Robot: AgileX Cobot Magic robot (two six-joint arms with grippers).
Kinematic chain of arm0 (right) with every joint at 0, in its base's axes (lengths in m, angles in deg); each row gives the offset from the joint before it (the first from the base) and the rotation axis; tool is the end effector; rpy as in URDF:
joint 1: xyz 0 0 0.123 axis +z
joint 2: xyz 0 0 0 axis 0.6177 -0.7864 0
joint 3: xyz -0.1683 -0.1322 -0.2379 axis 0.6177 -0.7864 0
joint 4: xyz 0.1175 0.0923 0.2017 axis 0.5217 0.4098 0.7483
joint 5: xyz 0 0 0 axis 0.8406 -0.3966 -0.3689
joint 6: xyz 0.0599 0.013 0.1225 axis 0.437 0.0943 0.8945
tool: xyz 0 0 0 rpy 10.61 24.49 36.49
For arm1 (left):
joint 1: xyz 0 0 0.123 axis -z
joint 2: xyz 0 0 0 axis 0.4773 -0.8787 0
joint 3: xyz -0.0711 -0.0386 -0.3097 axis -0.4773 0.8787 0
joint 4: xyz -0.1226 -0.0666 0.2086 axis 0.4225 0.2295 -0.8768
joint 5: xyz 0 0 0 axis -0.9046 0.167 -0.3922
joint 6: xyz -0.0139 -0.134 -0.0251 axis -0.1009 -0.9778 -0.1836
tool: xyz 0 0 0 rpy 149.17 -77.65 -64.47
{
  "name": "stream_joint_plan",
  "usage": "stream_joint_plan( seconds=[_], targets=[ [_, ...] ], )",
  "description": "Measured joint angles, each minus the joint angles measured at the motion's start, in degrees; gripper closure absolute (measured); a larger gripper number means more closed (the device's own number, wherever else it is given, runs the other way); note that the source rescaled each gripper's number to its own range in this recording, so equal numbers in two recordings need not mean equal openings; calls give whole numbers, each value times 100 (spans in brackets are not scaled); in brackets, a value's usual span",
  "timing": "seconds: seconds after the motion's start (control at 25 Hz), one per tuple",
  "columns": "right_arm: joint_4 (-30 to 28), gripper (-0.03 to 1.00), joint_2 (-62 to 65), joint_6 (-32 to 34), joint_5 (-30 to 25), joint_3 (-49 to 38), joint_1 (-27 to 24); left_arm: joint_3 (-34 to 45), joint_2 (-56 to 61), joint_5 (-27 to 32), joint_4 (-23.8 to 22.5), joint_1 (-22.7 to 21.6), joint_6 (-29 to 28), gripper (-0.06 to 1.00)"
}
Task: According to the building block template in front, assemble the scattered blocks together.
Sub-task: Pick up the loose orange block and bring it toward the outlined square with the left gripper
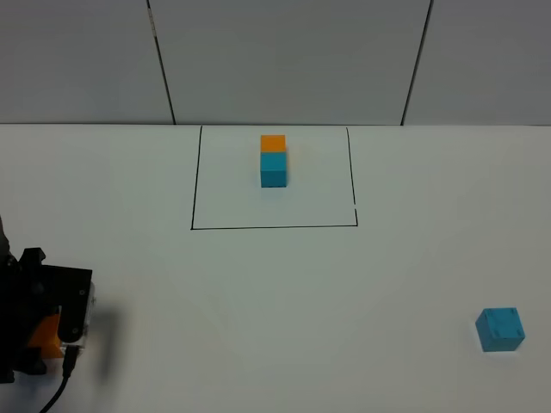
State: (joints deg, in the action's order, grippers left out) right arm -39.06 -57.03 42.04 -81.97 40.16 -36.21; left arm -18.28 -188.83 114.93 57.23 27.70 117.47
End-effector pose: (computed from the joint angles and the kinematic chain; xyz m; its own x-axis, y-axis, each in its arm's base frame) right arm 0.0044 -0.0109 0.2551 -0.4885 0.0862 -0.8683 0.0872 0.9950 0.0497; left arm 0.3164 0.0014 0.0978 -0.0917 0.9952 -0.0331 0.9878 0.0951 0.1230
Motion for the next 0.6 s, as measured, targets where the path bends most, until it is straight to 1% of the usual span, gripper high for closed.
stream_joint_plan(
  seconds=[0.12, 0.28, 0.6],
  targets=[
    [0, 97, 0, 0, 0, 0, 0, -25, -62, 5, 0, 0, 0, 47],
    [0, 97, 0, 0, 0, 0, 0, -73, -117, 11, 0, 0, 0, 94],
    [0, 97, 0, 0, 0, 0, 0, -75, -117, 11, 0, 11, -5, 94]
  ],
)
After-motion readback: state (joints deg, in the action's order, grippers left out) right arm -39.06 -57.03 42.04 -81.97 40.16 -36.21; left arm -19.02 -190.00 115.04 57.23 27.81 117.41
